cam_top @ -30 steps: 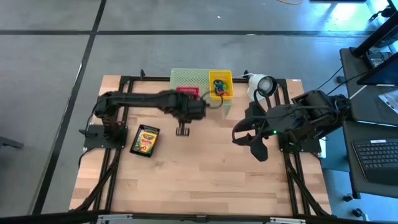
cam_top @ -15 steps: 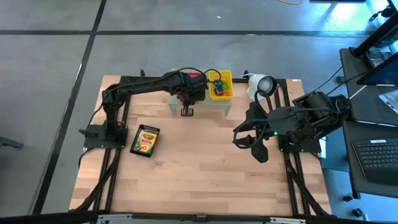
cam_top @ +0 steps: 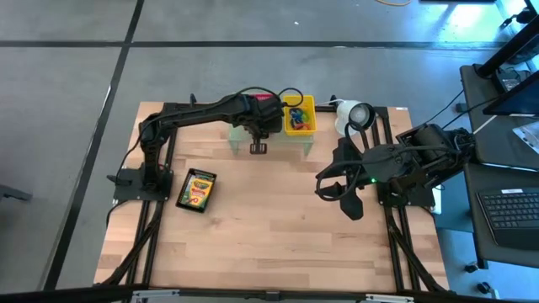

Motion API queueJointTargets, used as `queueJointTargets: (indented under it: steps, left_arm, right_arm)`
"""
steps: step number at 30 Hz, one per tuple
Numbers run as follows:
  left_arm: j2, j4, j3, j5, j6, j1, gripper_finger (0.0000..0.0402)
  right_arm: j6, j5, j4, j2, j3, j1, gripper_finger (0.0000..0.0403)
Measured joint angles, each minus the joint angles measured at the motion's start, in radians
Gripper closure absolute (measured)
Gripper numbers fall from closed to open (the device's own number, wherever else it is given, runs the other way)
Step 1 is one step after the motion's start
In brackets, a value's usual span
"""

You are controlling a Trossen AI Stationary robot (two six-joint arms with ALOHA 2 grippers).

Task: Pick & Place Office Desk Supplies
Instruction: Put the red bin on the shelf

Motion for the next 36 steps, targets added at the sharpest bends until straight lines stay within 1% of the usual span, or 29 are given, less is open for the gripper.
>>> queueJointTargets:
  steps: [4, 7, 16, 27, 36]
  left_arm:
    - [0.0, -0.002, 0.004, 0.021, -0.01, 0.0, 0.04]
    - [0.014, 0.006, 0.005, 0.001, -0.011, -0.013, 0.04]
    - [0.032, 0.031, 0.004, -0.001, -0.021, -0.036, 0.04]
    - [0.033, 0.077, 0.005, 0.012, -0.038, -0.035, 0.04]
    - [0.033, 0.076, 0.005, 0.015, -0.051, -0.036, 0.04]
  right_arm:
    - [0.003, 0.0, 0.0, 0.0, 0.0, 0.0, 0.0207]
    - [0.003, 0.0, 0.001, 0.0, 0.0, 0.0, 0.0207]
    - [0.003, 0.0, 0.005, 0.0, 0.0, 0.0, 0.0207]
    - [0.018, 0.0, 0.005, 0.0, 0.0, 0.0, 0.0207]
    - [0.021, -0.008, 0.007, 0.0, 0.0, 0.0, 0.0207]
